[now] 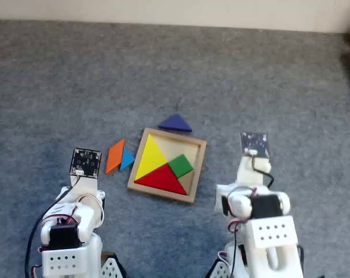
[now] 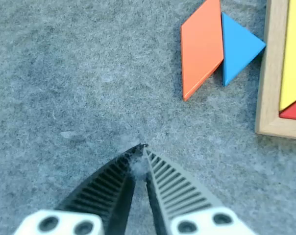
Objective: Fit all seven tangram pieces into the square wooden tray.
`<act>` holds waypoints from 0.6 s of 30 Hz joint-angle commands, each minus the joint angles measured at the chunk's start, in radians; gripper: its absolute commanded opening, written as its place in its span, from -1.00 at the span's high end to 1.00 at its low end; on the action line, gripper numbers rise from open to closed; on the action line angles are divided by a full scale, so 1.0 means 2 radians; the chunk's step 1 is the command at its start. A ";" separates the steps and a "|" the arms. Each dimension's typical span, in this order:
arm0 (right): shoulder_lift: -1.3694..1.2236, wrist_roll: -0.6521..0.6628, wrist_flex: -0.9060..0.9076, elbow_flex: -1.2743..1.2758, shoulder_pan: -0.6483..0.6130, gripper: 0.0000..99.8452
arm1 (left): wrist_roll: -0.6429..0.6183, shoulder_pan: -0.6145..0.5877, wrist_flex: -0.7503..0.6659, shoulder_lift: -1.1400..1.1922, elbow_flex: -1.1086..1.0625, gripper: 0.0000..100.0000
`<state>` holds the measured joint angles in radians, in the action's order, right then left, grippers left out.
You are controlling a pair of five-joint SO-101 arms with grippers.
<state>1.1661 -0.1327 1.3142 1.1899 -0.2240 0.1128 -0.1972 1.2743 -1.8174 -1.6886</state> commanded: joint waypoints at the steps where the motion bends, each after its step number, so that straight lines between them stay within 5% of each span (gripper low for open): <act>1: 0.063 0.025 -0.001 0.030 0.012 0.98 | 0.002 0.000 0.002 0.000 -0.003 0.99; 18: 0.336 0.049 -0.052 0.258 0.013 0.98 | 0.002 0.036 0.001 -0.001 -0.003 0.99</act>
<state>1.8029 -0.0453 1.2421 1.6701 -0.2133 0.1128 -0.1465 1.2743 -1.8174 -1.6886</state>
